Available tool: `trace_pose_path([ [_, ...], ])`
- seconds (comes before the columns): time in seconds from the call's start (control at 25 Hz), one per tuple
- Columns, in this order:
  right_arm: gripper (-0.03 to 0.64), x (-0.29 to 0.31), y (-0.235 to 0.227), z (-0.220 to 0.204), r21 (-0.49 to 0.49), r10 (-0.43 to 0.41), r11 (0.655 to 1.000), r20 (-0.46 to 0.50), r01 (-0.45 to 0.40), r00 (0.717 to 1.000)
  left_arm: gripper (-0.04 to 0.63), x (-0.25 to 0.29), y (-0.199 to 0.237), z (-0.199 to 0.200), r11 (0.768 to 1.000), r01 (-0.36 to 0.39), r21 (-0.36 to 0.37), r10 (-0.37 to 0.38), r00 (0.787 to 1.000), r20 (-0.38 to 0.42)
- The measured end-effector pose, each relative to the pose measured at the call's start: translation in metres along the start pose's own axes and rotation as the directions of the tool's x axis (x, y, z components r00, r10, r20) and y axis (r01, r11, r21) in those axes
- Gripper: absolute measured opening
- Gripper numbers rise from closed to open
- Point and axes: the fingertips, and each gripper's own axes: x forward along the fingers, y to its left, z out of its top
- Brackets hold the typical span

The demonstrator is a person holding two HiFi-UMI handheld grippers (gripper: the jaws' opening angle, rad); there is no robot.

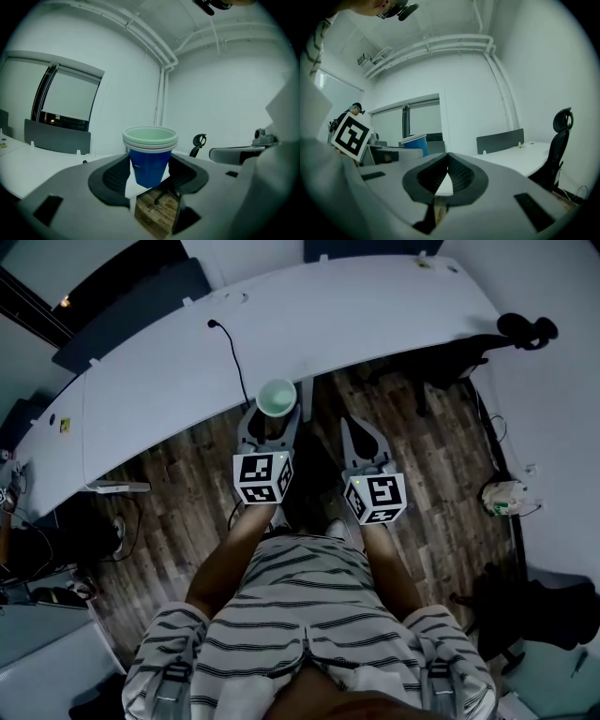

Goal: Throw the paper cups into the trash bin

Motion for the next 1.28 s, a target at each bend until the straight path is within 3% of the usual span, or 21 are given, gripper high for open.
trace_pose_path([
  [0.6,0.017,0.004,-0.006,0.018,-0.018,-0.013,1.000,0.046,0.013,0.999,0.273,-0.025,-0.027,0.002,0.998,0.039,0.050,-0.040,0.999,0.008],
  [1.28,0.017,-0.012,-0.007,-0.038,0.036,-0.059,0.997,-0.058,0.061,0.997,0.273,-0.034,-0.042,-0.054,0.994,0.103,0.033,-0.098,0.987,-0.125],
])
